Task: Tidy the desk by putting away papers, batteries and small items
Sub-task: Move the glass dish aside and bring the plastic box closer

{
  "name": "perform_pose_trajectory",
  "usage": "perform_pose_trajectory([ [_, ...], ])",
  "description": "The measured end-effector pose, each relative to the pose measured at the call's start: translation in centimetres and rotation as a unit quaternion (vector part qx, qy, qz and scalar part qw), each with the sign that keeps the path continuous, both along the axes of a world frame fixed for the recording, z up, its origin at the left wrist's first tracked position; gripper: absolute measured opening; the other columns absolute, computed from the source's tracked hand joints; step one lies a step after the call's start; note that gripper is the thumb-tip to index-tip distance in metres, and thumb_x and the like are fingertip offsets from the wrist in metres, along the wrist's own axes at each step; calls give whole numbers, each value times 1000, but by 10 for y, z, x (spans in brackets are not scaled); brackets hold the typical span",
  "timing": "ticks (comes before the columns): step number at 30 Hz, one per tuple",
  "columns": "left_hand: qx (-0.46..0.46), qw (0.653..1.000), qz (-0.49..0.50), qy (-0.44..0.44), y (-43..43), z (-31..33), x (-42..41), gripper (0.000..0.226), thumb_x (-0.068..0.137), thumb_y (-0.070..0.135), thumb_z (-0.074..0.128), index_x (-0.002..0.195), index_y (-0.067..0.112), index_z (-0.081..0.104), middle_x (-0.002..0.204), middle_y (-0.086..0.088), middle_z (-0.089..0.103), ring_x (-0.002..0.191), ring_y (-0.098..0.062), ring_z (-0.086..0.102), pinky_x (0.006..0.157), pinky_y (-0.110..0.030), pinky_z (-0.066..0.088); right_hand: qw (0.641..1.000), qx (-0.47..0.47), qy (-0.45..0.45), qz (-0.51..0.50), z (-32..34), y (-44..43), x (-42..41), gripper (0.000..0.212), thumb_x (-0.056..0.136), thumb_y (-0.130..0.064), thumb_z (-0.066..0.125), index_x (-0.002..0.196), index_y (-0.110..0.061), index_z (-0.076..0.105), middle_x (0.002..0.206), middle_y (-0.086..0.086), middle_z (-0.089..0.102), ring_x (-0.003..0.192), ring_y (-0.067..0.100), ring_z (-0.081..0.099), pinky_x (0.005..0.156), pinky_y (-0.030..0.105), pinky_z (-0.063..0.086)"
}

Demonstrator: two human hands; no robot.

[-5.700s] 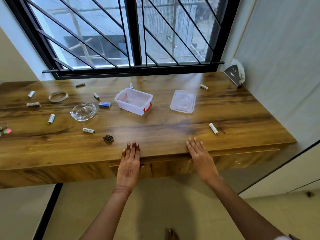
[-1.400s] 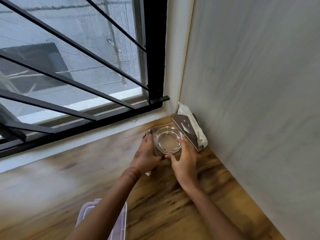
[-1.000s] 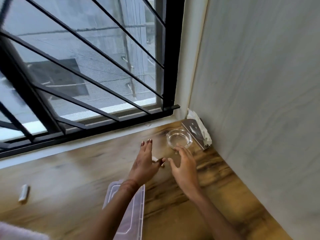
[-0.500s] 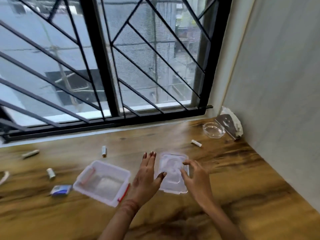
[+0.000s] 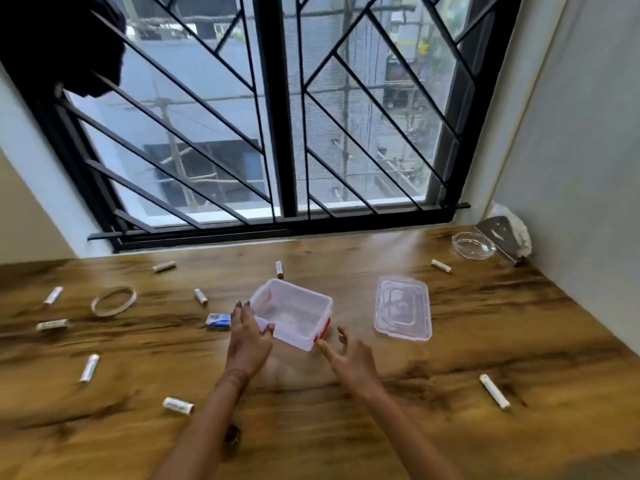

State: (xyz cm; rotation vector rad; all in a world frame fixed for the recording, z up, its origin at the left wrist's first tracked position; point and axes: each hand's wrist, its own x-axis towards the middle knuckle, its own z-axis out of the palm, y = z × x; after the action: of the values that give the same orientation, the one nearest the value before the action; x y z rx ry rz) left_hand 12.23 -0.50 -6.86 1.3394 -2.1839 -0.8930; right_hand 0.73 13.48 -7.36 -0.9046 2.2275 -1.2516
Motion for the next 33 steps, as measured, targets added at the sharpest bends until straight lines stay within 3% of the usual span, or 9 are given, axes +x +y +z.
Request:
perform_pose_trajectory([
  [4,86,995,23,43,-17,6,4,67,94,17,49,146,-2,10,154,-18,18,142,-31,21,112,-37,23,997,-33,-67,-10,1,-20,11,35,91,-32,53,120,-12,54,115,5,63,102,18,59,76,24,43],
  [7,131,988,9,78,-21,5,1,48,96,17,45,139,3,29,138,-11,43,125,-28,44,99,-35,38,996,-37,-77,-12,0,-28,9,29,94,-24,48,121,-13,53,114,4,63,96,15,57,76,24,44],
  [13,97,986,39,134,-10,5,0,22,90,14,53,111,8,57,109,-14,62,103,-30,57,86,-39,45,998,-40,-50,-24,0,-22,-1,34,94,-19,47,128,-14,45,113,5,62,95,17,57,82,32,51],
  [17,109,974,76,185,20,6,7,25,89,15,59,112,6,57,102,-6,62,95,-20,58,80,-28,44,998,-55,-34,-22,6,-3,-17,31,95,-14,44,126,-15,49,106,1,61,93,16,57,78,26,48],
  [20,126,967,95,201,44,5,13,34,88,17,61,120,8,53,104,-8,63,96,-22,61,83,-31,48,998,-55,-39,-19,11,15,-27,22,98,-19,40,111,-20,58,94,-2,63,92,19,60,81,37,52],
  [22,130,967,97,195,58,1,15,40,88,21,61,126,12,52,105,-11,65,96,-25,63,82,-33,52,998,-47,-43,-15,12,25,-32,26,98,-21,39,114,-19,59,100,-2,64,96,19,60,85,41,51],
  [29,117,975,107,156,86,-9,16,40,87,22,61,123,6,58,115,-12,65,94,-20,58,84,-29,48,999,-25,-40,13,7,46,-35,39,98,-15,39,136,-13,42,128,-2,52,111,7,44,90,20,35],
  [33,106,975,122,152,89,-11,16,40,87,23,62,122,4,59,114,-13,65,94,-21,59,85,-31,49,999,-25,-37,19,7,48,-36,40,98,-18,41,137,-15,40,132,1,52,106,5,44,89,20,38],
])
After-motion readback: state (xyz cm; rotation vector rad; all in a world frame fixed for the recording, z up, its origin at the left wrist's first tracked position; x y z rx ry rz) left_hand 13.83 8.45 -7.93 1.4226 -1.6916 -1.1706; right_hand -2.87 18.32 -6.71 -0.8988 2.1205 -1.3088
